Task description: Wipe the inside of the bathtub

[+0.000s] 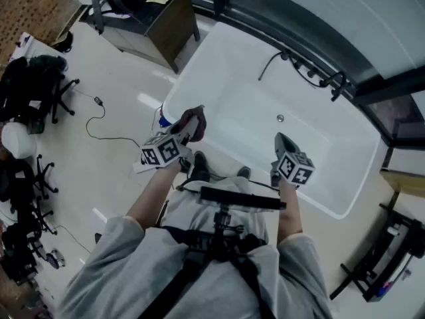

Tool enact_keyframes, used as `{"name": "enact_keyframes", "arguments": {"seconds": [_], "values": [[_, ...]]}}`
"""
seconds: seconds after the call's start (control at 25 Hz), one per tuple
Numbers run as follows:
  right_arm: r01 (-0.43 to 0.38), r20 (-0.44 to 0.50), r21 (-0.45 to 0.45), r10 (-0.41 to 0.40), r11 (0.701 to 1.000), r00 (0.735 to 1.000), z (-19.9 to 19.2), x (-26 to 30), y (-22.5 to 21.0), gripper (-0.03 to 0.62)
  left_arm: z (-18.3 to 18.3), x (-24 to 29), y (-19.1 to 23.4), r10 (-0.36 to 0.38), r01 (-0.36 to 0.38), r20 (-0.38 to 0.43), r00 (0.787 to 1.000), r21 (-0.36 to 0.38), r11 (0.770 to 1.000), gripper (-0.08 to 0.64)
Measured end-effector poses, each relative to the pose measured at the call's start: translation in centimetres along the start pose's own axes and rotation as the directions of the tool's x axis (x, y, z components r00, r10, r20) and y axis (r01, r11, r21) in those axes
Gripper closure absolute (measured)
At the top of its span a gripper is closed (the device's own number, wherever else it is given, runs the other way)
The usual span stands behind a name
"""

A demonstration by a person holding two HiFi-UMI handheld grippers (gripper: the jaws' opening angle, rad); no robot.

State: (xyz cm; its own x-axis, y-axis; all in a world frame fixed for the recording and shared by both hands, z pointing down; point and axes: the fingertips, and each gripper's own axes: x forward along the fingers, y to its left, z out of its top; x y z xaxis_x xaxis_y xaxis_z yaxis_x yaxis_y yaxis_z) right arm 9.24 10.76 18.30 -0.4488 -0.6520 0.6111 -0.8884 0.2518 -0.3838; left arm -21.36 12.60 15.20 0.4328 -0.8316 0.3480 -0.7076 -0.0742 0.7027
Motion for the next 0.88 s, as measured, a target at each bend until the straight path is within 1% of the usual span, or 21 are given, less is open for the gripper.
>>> {"name": "enact_keyframes", "arguments": {"seconds": [0.08, 0.12, 0.16, 0.24, 0.32, 0.56, 0.68, 0.76, 0.8, 0.88], "values": [[-0.015, 0.006, -0.007, 0.015, 1.000, 1.000, -0.1, 0.8, 1.6, 0.584, 0.5, -0.3, 0.9, 0.024, -0.023, -0.019, 1.000, 0.090, 0.996, 0.457], [-0.022, 0.009, -0.013, 0.022, 1.000, 1.000, -0.1, 1.3, 2.5, 0.584, 0.8, -0.4, 1.3, 0.036, -0.031, -0.029, 0.999, 0.144, 0.989, 0.457], [-0.029, 0.010, -0.020, 0.029, 0.999, 1.000, -0.1, 1.8, 3.4, 0.584, 1.0, -0.6, 1.6, 0.046, -0.036, -0.042, 0.998, 0.206, 0.978, 0.457], [-0.044, 0.010, -0.033, 0.045, 0.998, 0.999, -0.2, 3.1, 5.4, 0.584, 1.5, -0.9, 2.3, 0.058, -0.033, -0.069, 0.996, 0.320, 0.947, 0.457], [-0.064, 0.008, -0.046, 0.065, 0.997, 0.998, -0.5, 4.4, 7.5, 0.584, 1.9, -1.4, 3.1, 0.060, -0.020, -0.092, 0.994, 0.384, 0.923, 0.457], [-0.094, -0.005, -0.102, 0.094, 0.990, 0.996, -1.6, 7.5, 13.5, 0.584, 3.6, -2.2, 5.8, 0.053, 0.012, -0.134, 0.990, 0.443, 0.897, 0.457], [-0.106, -0.010, -0.128, 0.106, 0.986, 0.994, -1.9, 8.4, 16.0, 0.584, 4.1, -2.7, 6.7, 0.049, 0.039, -0.164, 0.985, 0.492, 0.870, 0.457], [-0.101, -0.011, -0.145, 0.100, 0.984, 0.995, -1.9, 8.7, 17.0, 0.584, 4.3, -2.8, 7.1, 0.040, 0.061, -0.183, 0.982, 0.515, 0.855, 0.457], [-0.098, -0.012, -0.151, 0.097, 0.984, 0.995, -1.9, 8.8, 17.4, 0.584, 4.3, -2.7, 7.2, 0.035, 0.071, -0.191, 0.981, 0.519, 0.852, 0.457], [-0.098, -0.019, -0.165, 0.097, 0.981, 0.995, -1.7, 8.9, 18.1, 0.584, 4.1, -2.4, 7.1, 0.023, 0.088, -0.204, 0.979, 0.515, 0.853, 0.457]]}}
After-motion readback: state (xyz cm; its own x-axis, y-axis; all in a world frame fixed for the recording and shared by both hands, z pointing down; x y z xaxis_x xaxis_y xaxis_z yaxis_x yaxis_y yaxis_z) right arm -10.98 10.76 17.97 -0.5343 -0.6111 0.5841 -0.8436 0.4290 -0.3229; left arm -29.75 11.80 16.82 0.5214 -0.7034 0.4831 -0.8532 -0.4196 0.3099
